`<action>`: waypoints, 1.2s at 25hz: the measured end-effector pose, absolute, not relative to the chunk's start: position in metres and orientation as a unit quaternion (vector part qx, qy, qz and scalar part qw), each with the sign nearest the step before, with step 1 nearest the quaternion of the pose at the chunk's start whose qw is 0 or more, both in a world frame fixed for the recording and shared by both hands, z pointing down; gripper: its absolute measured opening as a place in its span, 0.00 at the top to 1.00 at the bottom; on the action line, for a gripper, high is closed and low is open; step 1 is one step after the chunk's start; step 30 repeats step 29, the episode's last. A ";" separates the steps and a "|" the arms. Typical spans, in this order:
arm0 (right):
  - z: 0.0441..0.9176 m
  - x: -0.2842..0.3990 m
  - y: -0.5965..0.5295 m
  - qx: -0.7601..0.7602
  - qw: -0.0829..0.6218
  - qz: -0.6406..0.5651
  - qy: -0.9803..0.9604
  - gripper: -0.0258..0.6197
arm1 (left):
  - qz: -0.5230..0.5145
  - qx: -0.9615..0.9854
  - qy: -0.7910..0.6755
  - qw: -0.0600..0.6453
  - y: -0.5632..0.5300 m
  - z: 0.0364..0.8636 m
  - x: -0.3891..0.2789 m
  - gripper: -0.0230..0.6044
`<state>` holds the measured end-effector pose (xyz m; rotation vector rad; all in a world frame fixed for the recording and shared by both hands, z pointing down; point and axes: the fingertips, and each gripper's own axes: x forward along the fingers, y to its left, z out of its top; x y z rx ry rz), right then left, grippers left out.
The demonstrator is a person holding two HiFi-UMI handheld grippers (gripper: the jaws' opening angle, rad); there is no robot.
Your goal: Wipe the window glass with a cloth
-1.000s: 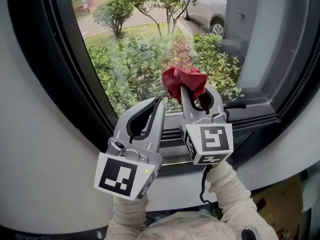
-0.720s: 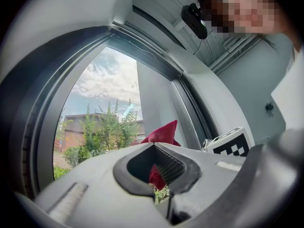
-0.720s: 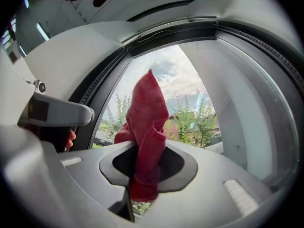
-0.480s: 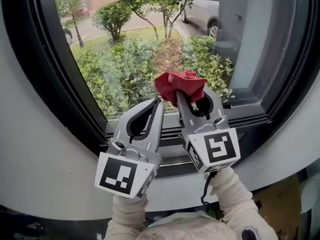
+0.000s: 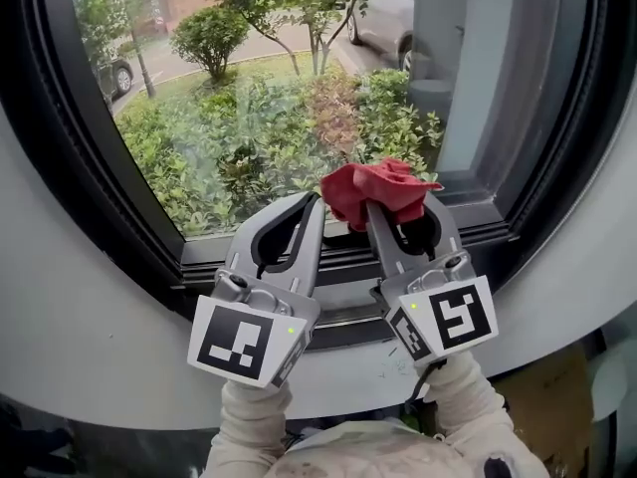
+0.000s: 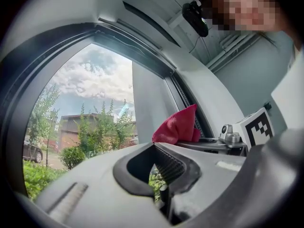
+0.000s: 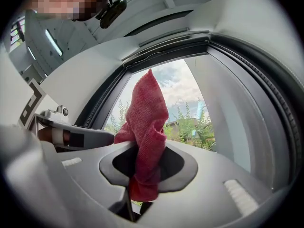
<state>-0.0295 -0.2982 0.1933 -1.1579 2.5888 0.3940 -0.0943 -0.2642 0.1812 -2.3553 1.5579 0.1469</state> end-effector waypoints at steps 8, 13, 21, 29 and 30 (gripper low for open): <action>0.187 -0.026 -0.290 -0.382 0.148 0.123 0.904 0.79 | 0.050 -0.823 0.542 0.162 -0.261 0.177 -0.089 0.96; 0.191 -0.032 -0.286 -0.376 0.147 0.117 0.907 0.79 | 0.045 -0.821 0.549 0.148 -0.259 0.183 -0.096 0.96; 0.193 -0.036 -0.281 -0.373 0.149 0.116 0.909 0.79 | 0.046 -0.818 0.552 0.152 -0.254 0.183 -0.102 0.96; 0.201 -0.039 -0.282 -0.373 0.148 0.116 0.908 0.79 | 0.049 -0.817 0.551 0.163 -0.253 0.184 -0.105 0.96; 0.201 -0.039 -0.282 -0.373 0.148 0.116 0.908 0.79 | 0.049 -0.817 0.551 0.163 -0.253 0.184 -0.105 0.96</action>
